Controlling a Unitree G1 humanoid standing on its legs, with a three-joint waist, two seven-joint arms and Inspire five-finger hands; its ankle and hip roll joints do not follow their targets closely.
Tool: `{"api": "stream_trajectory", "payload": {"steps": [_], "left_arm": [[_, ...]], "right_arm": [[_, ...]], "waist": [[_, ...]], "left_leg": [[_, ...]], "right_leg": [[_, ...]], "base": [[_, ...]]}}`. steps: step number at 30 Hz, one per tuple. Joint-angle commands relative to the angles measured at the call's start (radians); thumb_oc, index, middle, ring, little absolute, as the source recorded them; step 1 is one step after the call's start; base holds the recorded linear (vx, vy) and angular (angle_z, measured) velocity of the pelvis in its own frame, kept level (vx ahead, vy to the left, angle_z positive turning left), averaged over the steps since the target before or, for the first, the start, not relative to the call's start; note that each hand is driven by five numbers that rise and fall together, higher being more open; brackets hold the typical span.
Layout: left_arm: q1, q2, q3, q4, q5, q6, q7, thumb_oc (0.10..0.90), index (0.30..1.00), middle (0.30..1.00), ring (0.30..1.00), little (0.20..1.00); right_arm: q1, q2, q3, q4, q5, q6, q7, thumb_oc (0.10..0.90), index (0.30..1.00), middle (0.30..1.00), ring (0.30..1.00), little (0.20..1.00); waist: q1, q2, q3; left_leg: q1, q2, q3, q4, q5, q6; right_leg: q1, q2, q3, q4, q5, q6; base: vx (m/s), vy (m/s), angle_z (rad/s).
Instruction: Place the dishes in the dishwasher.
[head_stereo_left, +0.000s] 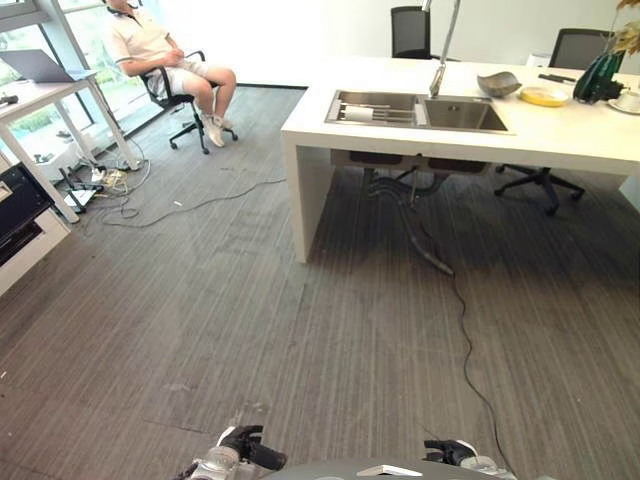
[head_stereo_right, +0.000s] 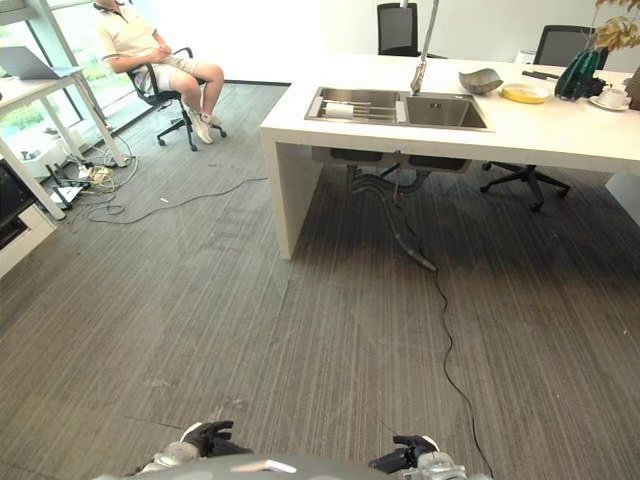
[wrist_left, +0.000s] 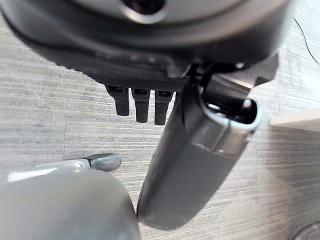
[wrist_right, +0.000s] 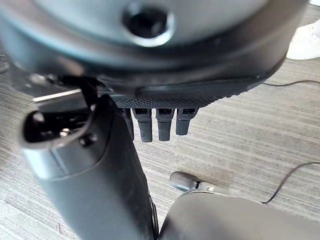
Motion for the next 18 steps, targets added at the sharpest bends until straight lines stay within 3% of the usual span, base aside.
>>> {"api": "stream_trajectory", "payload": {"steps": [1,18], "left_arm": [[-0.055,-0.028,0.006,0.089,-0.026,-0.020,-0.015,0.800,0.900,0.900,0.900,0.900],[-0.030,-0.031,0.053,0.151,-0.026,0.015,-0.019,0.800,0.900,0.900,0.900,0.900]], "right_arm": [[-0.033,0.022,-0.009,0.041,-0.039,-0.026,0.002,0.800,0.900,0.900,0.900,0.900],[0.017,0.046,-0.019,0.064,-0.049,-0.011,0.020,0.800,0.900,0.900,0.900,0.900]], "waist": [[0.000,-0.024,-0.031],[-0.011,-0.029,-0.048]], "left_leg": [[-0.032,-0.043,0.035,0.003,0.013,0.002],[-0.023,-0.051,0.033,0.003,0.000,0.014]], "right_leg": [[0.011,-0.066,-0.035,0.014,-0.011,0.027],[0.015,-0.067,-0.023,0.014,-0.017,0.022]], "base": [[0.03,0.000,-0.03],[0.01,0.007,-0.03]]}}
